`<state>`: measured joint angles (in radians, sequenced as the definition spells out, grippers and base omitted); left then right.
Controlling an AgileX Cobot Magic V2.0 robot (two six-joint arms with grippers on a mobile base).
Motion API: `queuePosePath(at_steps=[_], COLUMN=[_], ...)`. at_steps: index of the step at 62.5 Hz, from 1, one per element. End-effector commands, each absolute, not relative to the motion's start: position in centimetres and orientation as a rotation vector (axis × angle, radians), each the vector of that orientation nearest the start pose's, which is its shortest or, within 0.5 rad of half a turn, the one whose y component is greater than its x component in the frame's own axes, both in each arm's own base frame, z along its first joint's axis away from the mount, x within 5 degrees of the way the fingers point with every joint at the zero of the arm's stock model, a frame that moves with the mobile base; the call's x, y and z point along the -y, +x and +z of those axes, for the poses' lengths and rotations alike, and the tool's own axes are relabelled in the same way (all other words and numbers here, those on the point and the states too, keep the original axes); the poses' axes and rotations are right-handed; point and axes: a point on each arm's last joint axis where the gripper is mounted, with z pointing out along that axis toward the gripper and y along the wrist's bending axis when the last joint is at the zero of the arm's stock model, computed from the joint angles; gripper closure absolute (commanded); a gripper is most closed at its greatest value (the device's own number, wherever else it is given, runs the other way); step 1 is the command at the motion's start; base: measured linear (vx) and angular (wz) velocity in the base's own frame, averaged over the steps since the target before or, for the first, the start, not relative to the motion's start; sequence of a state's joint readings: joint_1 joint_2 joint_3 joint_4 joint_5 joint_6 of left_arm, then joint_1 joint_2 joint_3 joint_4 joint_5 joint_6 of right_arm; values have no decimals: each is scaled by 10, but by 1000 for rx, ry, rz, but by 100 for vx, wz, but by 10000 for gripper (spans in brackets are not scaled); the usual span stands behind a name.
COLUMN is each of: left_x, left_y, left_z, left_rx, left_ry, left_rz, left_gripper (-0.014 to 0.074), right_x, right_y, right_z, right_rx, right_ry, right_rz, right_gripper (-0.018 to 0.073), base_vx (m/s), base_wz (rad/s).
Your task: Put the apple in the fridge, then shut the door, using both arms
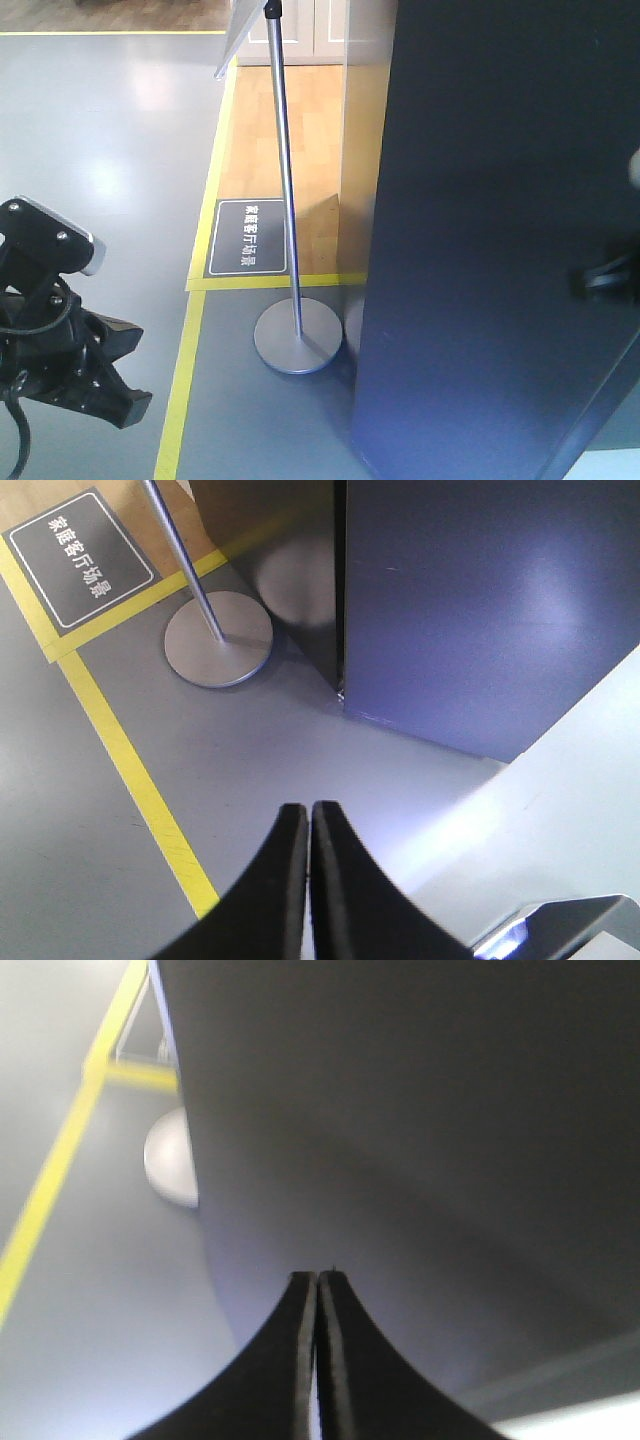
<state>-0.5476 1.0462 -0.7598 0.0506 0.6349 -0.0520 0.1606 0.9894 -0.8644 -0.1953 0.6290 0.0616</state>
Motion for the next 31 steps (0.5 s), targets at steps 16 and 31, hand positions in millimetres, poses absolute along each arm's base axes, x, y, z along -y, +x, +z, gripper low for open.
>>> queuePosePath(at_steps=[16,31], left_x=[105,105], left_y=[177,177], left_z=[305,305], left_rx=[-2250,-2250], left_ry=[593,593], left_rz=[-254,-254], left_gripper=[603,603], right_x=[22,45], right_y=[227,243], right_z=[375,393], right_rx=[-2011,-1966], right_ry=[-17,68], right_rz=[-143,-209], right_gripper=[563,563], base_vx=[0,0], base_wz=[0,0])
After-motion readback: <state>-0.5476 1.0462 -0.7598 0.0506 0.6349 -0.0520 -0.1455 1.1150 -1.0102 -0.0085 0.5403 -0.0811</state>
